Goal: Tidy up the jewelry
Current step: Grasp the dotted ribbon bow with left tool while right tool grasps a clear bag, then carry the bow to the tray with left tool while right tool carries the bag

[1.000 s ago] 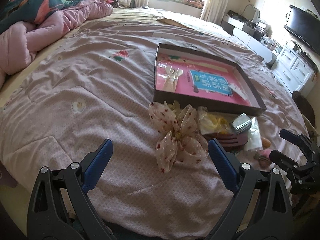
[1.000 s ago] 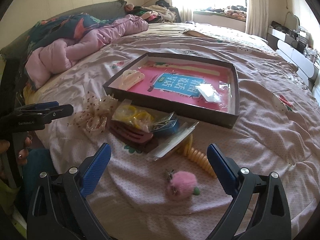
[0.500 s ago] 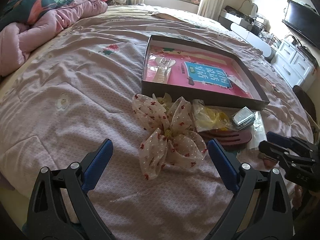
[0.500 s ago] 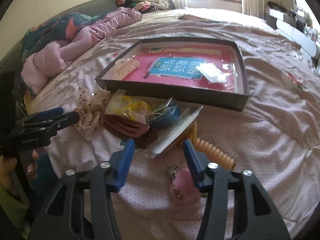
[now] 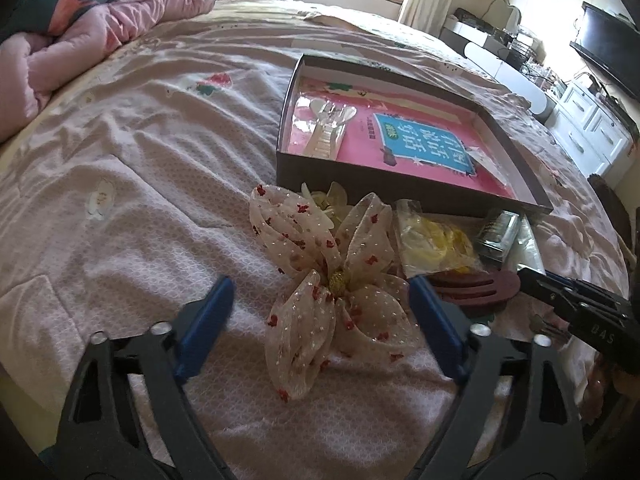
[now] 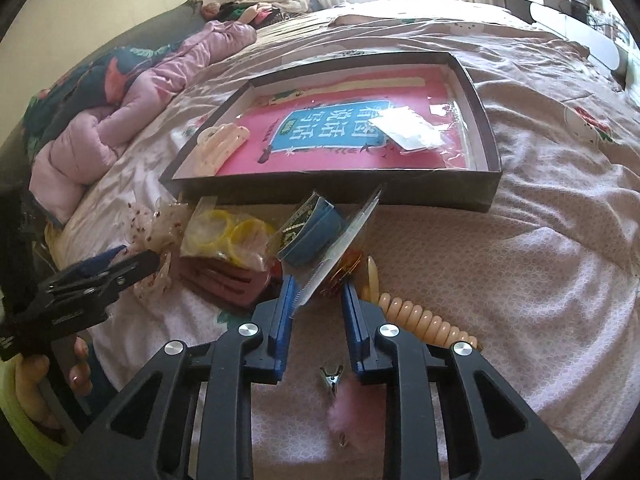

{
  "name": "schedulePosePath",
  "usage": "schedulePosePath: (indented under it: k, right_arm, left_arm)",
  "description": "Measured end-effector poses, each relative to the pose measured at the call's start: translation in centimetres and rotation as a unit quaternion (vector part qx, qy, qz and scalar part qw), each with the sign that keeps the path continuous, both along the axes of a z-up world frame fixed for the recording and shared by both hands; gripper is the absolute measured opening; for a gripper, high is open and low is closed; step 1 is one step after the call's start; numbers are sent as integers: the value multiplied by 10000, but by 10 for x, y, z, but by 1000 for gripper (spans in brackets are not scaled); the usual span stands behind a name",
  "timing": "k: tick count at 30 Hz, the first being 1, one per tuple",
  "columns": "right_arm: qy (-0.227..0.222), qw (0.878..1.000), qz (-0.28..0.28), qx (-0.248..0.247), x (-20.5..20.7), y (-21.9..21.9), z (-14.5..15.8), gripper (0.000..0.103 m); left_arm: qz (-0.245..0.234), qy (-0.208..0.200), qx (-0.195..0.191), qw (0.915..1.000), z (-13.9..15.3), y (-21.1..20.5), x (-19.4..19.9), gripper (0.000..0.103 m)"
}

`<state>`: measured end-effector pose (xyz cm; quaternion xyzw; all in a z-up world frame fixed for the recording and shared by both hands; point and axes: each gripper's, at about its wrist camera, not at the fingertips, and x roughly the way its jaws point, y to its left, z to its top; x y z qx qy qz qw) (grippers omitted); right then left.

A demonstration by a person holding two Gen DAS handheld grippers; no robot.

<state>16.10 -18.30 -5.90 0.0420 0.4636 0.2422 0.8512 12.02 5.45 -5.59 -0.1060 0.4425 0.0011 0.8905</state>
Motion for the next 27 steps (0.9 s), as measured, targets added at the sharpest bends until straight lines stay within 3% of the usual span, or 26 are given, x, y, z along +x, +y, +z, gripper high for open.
schedulePosePath:
  k: [1,3,5,11,27]
  right_arm:
    - [-34,10000,13,-20,-1,-1,1,21]
    - [-76,10000,34,-37,-3,-3,3,20]
    - [-137,9999,47,-52,-5,-6,6,19]
    - [-373,9992,101,-101,-12,-15,19,15]
    - [-918,9956,-189,-86,-20,-54,53,14]
  left_arm:
    - [-5,23,-36,10000,-1,1,1,66]
    - [-11,76,-118,9999,-4,2,3,41]
    - [-6,67,-143,9999,-4,3,3,33]
    - [-15,-67,-226,9997,2,7,-4,27]
    - [-216,-535,-184,9982,39,-7,-23,27]
